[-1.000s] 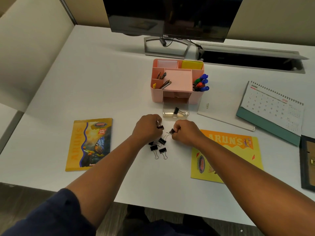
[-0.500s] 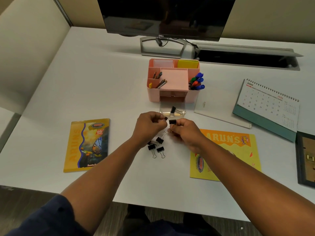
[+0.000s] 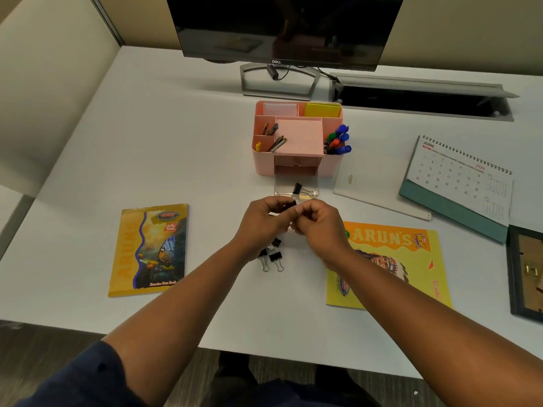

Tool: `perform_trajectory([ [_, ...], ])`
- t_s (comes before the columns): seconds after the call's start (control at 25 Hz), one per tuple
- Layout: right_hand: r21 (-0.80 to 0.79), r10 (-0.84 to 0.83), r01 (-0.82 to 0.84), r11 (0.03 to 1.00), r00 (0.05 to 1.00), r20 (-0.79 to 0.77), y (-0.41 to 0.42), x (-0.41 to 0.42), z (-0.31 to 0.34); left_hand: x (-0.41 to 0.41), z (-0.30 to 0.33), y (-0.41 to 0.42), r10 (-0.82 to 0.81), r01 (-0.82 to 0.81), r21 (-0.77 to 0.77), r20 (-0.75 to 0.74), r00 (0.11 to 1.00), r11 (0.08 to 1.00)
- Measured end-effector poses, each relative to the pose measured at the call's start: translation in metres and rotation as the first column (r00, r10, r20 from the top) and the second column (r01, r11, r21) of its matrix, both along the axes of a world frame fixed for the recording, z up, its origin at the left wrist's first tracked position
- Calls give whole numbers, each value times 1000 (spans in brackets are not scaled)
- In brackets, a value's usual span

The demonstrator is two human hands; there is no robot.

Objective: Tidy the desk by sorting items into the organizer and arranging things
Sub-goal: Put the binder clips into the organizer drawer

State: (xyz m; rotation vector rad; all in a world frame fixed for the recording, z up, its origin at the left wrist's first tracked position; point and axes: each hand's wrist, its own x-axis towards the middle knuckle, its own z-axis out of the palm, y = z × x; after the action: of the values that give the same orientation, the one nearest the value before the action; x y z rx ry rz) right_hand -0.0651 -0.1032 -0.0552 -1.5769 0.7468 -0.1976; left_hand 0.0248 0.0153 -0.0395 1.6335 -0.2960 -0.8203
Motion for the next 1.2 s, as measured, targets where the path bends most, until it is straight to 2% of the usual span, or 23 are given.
perform_trajectory([
  [0.16, -29, -19, 20, 999, 999, 32, -11, 11, 14, 13, 6, -15, 66, -66, -13, 72, 995, 998],
  [0.24, -125, -60, 63, 990, 998, 31, -22, 21, 20, 18, 8, -23, 75, -85, 35, 217, 973, 996],
  [0.32, -348, -66, 69, 935, 998, 20, -35, 33, 23, 21, 6, -26, -6, -109, 201, 501, 865, 973],
  [0.4, -579, 6, -19, 815, 1000, -25, -45, 43, 24, 24, -1, -23, -209, -117, 378, 714, 668, 918],
  [0.48, -686, 73, -140, 714, 989, -126, -51, 51, 19, 29, -12, -17, -353, -82, 463, 768, 535, 882],
  [0.64, -706, 130, -315, 635, 944, -304, -50, 59, 6, 32, -19, -12, -447, -46, 522, 770, 455, 852],
  [0.8, -714, 137, -368, 596, 922, -361, -50, 59, 3, 32, -13, -10, -458, -3, 518, 758, 465, 855],
  [0.96, -786, 161, -247, 567, 969, -189, -42, 43, 4, 33, -8, 10, -432, -23, 518, 736, 521, 855],
  [1.04, -781, 270, -303, 546, 946, -179, -28, 29, 1, 35, -11, 25, -462, -7, 585, 648, 605, 811],
  [1.12, -718, 394, -449, 533, 882, -259, -12, 15, 0, 38, -12, 40, -513, 71, 676, 482, 710, 734],
  [1.2, -653, 481, -562, 507, 813, -327, 1, 8, -2, 40, -12, 50, -554, 142, 742, 344, 759, 655],
])
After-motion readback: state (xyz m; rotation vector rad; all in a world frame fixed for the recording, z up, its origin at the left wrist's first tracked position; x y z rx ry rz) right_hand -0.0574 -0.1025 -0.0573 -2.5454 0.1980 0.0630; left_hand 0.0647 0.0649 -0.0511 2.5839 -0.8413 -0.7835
